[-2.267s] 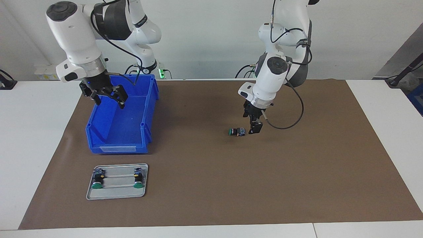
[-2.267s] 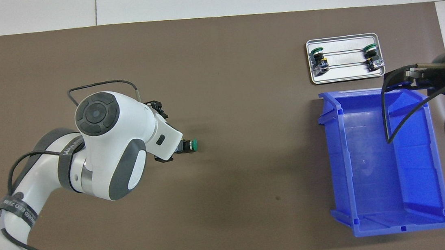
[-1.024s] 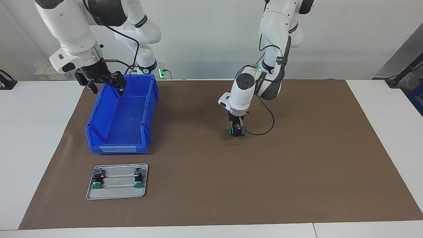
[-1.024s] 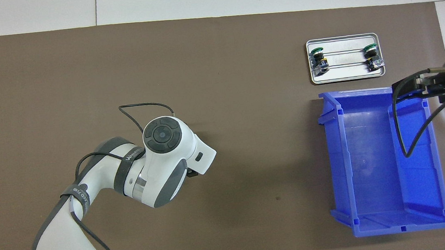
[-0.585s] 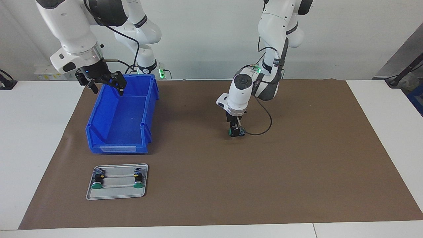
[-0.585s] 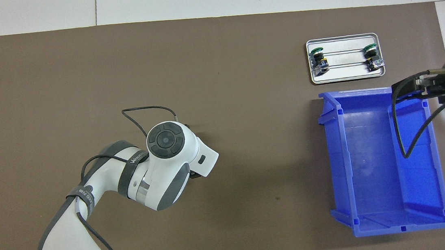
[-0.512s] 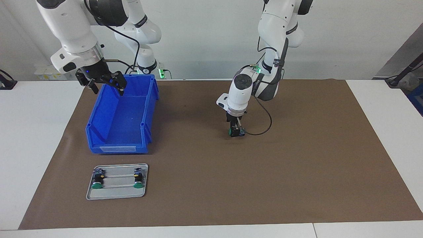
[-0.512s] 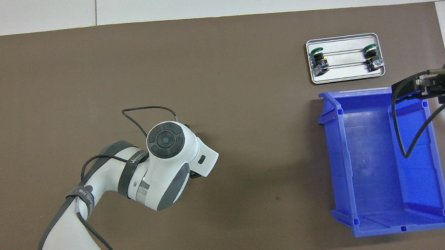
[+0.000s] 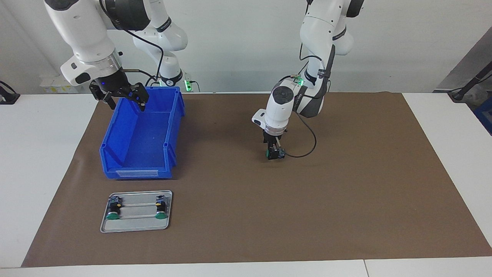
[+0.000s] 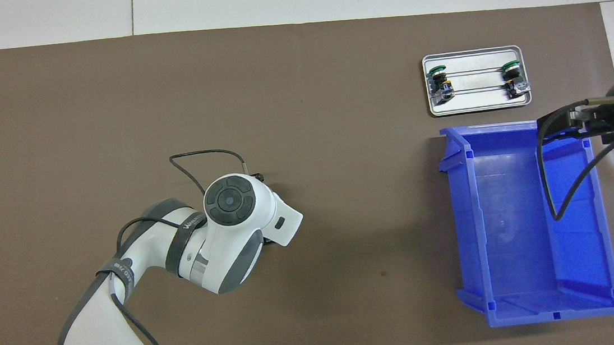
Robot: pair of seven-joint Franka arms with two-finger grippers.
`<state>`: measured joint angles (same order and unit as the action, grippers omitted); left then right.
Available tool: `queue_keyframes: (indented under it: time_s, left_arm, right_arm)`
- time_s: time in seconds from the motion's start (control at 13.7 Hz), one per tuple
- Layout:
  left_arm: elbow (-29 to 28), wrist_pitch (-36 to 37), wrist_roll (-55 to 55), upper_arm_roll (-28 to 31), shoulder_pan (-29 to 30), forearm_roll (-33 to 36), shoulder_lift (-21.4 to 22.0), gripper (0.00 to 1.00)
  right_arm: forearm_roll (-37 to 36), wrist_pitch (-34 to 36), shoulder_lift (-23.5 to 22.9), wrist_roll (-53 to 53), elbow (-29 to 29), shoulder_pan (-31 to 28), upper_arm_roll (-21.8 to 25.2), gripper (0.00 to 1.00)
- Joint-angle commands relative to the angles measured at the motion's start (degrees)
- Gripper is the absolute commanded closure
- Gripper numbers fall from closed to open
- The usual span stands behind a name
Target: Place and press button with both arms
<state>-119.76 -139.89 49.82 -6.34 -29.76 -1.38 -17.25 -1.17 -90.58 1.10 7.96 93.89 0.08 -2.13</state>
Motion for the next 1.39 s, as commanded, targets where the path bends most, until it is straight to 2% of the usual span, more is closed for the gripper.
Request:
queue_keyframes:
  time_s: [0.0, 0.73, 1.32]
  left_arm:
    - [-1.2, -2.6, -1.3, 1.0, -1.2, 1.1, 0.0, 0.06]
    - [-1.3, -3.3, -1.4, 1.0, -2.1, 1.2, -0.4, 0.05]
    - [-2.1, -3.1, -1.3, 1.2, -1.8, 2.9, -0.3, 0.13]
  right_arm:
    - [0.9, -1.0, 1.5, -1.0, 1.8, -0.6, -0.5, 0.00]
    - [0.9, -1.0, 1.5, -1.0, 1.8, -0.6, -0.5, 0.00]
    - [0.9, -1.0, 1.5, -1.0, 1.8, -0.6, -0.5, 0.00]
